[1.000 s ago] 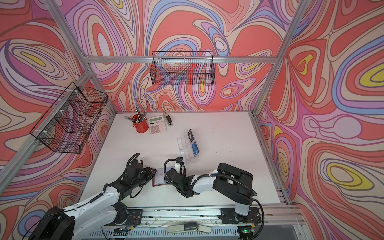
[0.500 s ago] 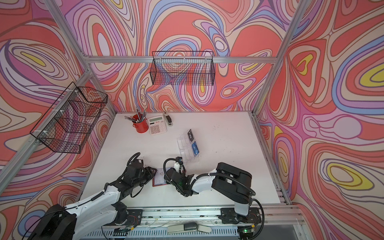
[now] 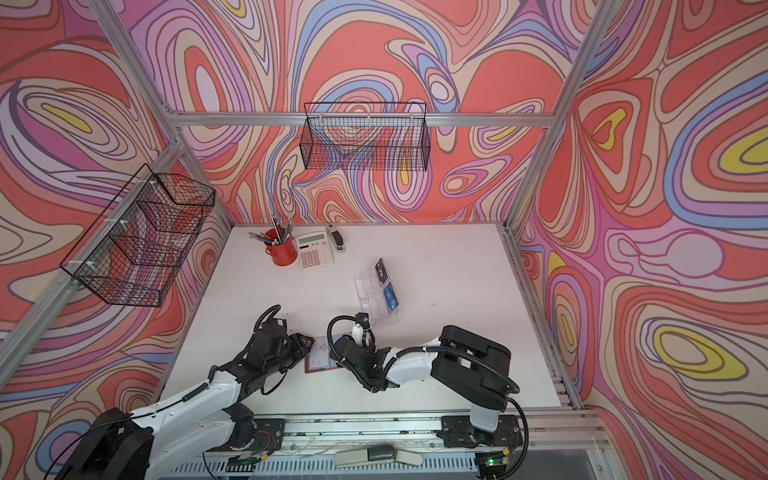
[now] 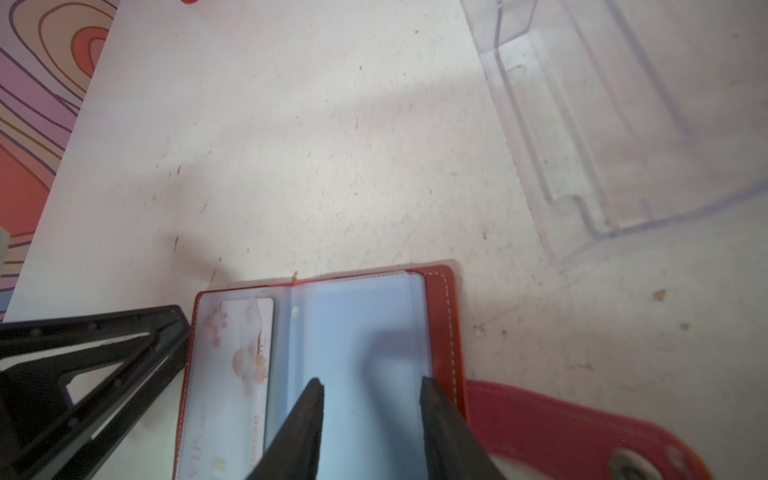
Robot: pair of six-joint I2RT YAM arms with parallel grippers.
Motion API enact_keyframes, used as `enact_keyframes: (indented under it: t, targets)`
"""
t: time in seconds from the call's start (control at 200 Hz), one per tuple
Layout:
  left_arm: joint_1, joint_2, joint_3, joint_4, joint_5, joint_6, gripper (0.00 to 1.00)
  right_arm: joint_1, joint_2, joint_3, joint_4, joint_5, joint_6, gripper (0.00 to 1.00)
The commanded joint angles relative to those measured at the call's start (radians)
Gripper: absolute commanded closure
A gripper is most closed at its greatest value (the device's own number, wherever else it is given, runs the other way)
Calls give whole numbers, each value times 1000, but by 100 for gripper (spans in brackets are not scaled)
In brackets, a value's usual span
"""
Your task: Put the credit cards into the card holder
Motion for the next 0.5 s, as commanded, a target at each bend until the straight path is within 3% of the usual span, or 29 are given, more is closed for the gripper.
enact_keyframes:
  t: [0.0,0.491]
  targets:
    - [0,13,19,-10,3,-5,51,-5,4,-2,-14,10,-1,60]
    - [0,20,20,-8,5,-5,51,-6,55,23,28,-44,-14,60]
